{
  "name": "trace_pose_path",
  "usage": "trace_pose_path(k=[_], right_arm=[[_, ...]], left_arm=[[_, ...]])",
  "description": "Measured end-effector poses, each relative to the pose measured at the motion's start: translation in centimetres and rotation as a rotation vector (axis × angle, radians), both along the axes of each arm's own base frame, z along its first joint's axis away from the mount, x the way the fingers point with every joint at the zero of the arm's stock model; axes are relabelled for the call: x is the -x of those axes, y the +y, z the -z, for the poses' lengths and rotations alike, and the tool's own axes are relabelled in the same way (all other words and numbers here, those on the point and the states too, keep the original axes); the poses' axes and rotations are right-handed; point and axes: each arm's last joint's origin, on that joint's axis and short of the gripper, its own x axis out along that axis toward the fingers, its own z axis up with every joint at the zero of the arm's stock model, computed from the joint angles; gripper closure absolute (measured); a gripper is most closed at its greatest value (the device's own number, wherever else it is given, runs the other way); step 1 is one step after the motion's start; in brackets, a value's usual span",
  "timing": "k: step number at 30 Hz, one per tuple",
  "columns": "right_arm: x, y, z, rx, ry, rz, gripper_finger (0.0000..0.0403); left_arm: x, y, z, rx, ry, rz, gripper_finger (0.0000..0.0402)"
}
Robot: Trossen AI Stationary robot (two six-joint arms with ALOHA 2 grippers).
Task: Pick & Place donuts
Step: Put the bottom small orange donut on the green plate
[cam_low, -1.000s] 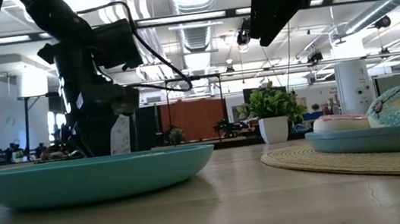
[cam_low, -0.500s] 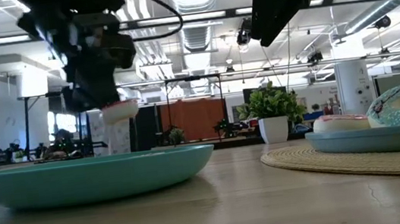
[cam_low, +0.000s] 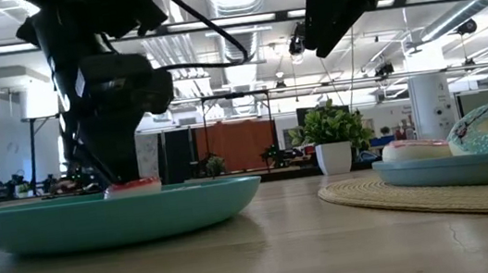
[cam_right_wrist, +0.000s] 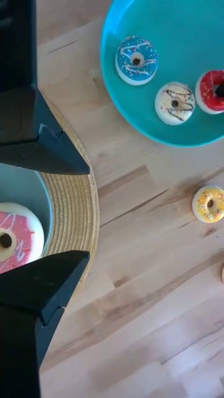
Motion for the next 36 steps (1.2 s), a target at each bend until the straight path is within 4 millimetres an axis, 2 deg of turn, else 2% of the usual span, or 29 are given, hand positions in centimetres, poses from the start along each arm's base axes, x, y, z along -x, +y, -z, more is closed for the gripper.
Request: trace_pose_path(k=[6,12,17,27,32,36], right_arm=[[0.0,0.0,0.0,-0.004,-0.002,0.006,0.02],[0.0,0.0,0.0,-0.002,0.001,-0.001,0.02],[0.0,0.0,0.0,0.002,0.004,-0.011,0.02],[-0.8,-0.1,-0.2,-0.021,-0.062,-0.034,0.02],[-2.8,-0.5,-0.2,-0.186,-0.226,-0.102,0.02],[-4.8,-1.4,1.3,-0.394,-0.442,-0.156,0.021]], left_arm=[[0.2,0.1,-1.7,-0.045,0.093,0.012,0.0312],[-0.2,0.1,-3.4,-0.071,0.001,0.037,0.0306],[0.3,0.1,-1.1,-0.094,0.142,0.073,0.0305],[0.3,-0.3,-1.9,-0.087,0.09,0.114,0.0305],[0.7,-0.3,-2.0,-0.085,0.098,0.103,0.0305],[1.2,-0.5,-2.5,-0.105,0.075,0.108,0.0305]])
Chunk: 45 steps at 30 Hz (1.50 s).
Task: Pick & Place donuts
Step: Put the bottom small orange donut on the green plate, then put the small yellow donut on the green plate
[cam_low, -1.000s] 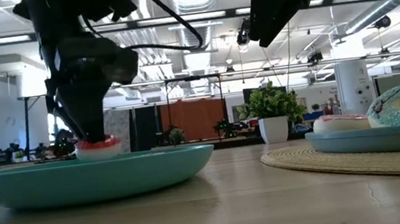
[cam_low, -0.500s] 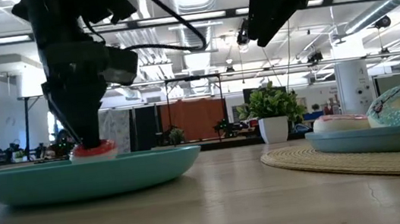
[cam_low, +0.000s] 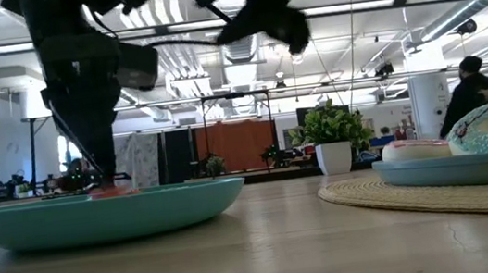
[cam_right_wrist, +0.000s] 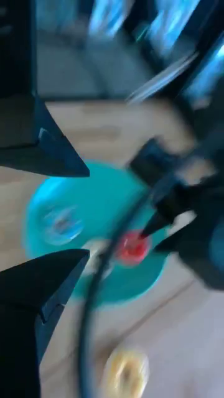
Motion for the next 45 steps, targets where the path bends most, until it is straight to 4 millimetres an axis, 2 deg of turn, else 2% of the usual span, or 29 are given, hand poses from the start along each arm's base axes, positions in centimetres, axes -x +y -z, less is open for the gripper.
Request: trace_pose_path(k=[6,8,14,17,21,24,29,32,37,40,45], right_arm=[[-0.9,-2.2,3.1,-0.14,-0.156,0.087,0.0252],[-0.6,-2.6,4.0,-0.154,-0.148,0.106,0.0265],[-0.3,-2.6,4.4,-0.158,-0.158,0.108,0.0279],[-0.1,-2.7,4.6,-0.162,-0.139,0.118,0.028],[0.4,-2.8,4.3,-0.128,-0.045,0.168,0.028],[1.6,-2.7,3.6,-0.061,0.03,0.213,0.0279],[5.1,-2.9,1.9,0.008,0.121,0.284,0.0263],[7.3,-3.3,1.6,0.029,0.161,0.346,0.0249],[10.0,-3.9,1.3,0.01,0.132,0.434,0.0229],[11.1,-4.2,1.5,0.007,0.127,0.466,0.0223],[11.9,-4.3,1.5,0.001,0.112,0.474,0.0214]], left_arm=[[1.4,-0.4,-1.4,-0.047,-0.081,-0.004,0.0305],[1.8,-0.4,-1.8,-0.049,-0.099,-0.014,0.0305],[2.1,0.3,-3.3,-0.084,-0.21,-0.042,0.0305],[1.1,2.0,-3.5,-0.115,-0.262,-0.083,0.0305],[-0.2,6.5,-2.0,-0.07,-0.203,-0.175,0.0305],[-0.7,9.2,-1.4,-0.025,-0.205,-0.219,0.0305],[-1.3,11.1,-0.7,0.059,-0.222,-0.233,0.0305],[-1.8,11.5,0.0,0.083,-0.204,-0.243,0.0305],[-3.0,11.7,0.7,0.088,-0.202,-0.239,0.0305],[-3.9,11.9,1.2,0.081,-0.197,-0.245,0.0305],[-5.1,12.2,1.8,0.063,-0.176,-0.253,0.0305]])
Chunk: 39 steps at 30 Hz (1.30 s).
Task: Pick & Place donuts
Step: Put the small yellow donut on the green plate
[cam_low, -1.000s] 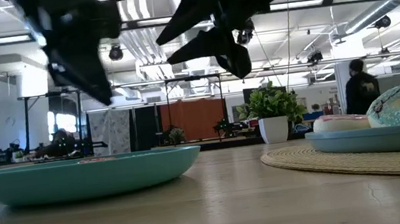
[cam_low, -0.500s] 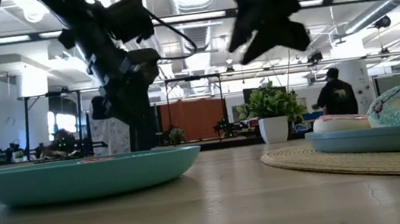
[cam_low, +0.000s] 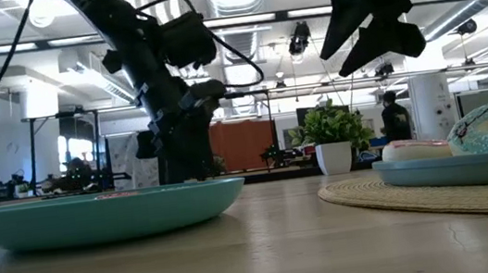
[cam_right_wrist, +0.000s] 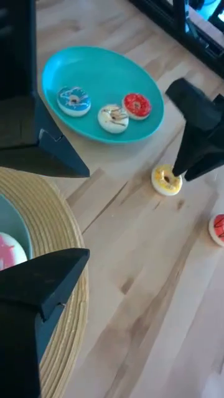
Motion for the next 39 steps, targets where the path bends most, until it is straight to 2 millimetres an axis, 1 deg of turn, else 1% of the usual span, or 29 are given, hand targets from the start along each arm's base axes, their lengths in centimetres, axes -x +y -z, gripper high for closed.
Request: trace_pose_path(k=[6,9,15,20,23,26,29,33,34,36,39], right_arm=[[0.0,0.0,0.2,0.021,0.009,-0.023,0.0211],[-0.1,0.0,0.3,0.029,0.011,-0.031,0.0211],[-0.1,0.0,0.4,0.053,0.026,-0.056,0.0211],[-0.1,0.0,0.4,0.058,0.026,-0.061,0.0211],[-0.1,0.0,0.4,0.058,0.027,-0.062,0.0211],[-0.1,0.0,0.5,0.058,0.028,-0.061,0.0211],[0.0,0.0,0.6,0.055,0.029,-0.059,0.0211],[0.0,0.0,0.7,0.054,0.026,-0.058,0.0211],[-0.1,0.0,0.7,0.054,0.025,-0.058,0.0211],[-0.1,0.0,0.7,0.054,0.023,-0.058,0.0211],[-0.1,0.0,0.6,0.054,0.021,-0.058,0.0211]], left_arm=[[-0.4,0.1,1.2,0.006,0.062,0.0,0.0302],[-0.2,0.1,1.4,0.01,0.086,0.0,0.0286],[-0.5,0.1,1.0,0.006,0.067,-0.005,0.0236],[-0.5,0.1,1.4,0.007,0.087,-0.005,0.0232],[-0.5,0.1,1.8,0.006,0.098,0.001,0.0245],[-0.6,0.1,2.1,0.004,0.108,0.002,0.0272],[-0.6,0.2,2.2,-0.005,0.116,0.011,0.0311],[-0.5,0.1,2.0,-0.017,0.116,0.043,0.0379],[-0.3,0.1,1.8,-0.016,0.124,0.061,0.0389],[0.5,-0.1,1.0,-0.018,0.159,0.09,0.0395],[2.7,-0.8,-1.5,-0.017,0.227,0.119,0.0399]])
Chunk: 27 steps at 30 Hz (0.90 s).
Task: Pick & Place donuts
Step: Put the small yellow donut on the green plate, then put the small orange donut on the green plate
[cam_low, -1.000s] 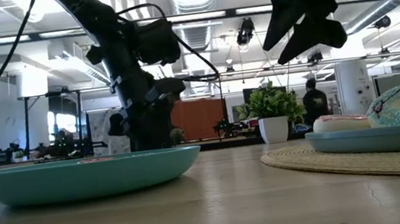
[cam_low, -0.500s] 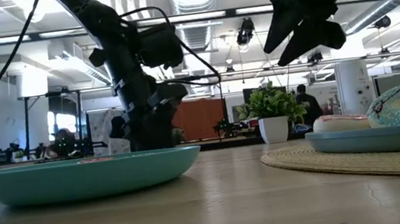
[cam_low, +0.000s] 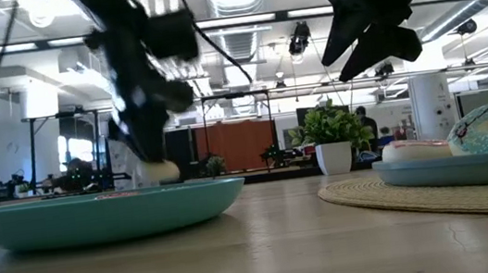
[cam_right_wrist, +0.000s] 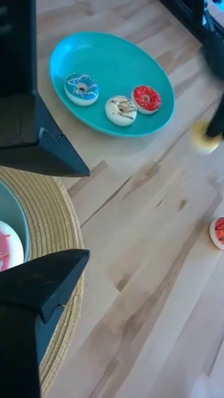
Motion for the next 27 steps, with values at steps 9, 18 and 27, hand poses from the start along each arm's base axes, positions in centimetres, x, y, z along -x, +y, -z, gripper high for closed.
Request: trace_pose_path(k=[9,18,27], right_arm=[[-0.1,0.0,0.1,-0.001,-0.005,0.001,0.0211],[-0.9,0.1,0.0,-0.021,-0.066,0.01,0.0211],[-0.9,0.2,0.2,-0.049,-0.063,0.029,0.0211]], left_arm=[[6.2,-8.5,-4.0,-0.004,-0.174,0.162,0.0401],[6.3,-14.1,0.4,-0.015,-0.148,0.154,0.0366],[5.7,-14.8,1.4,0.075,-0.022,0.207,0.0268]])
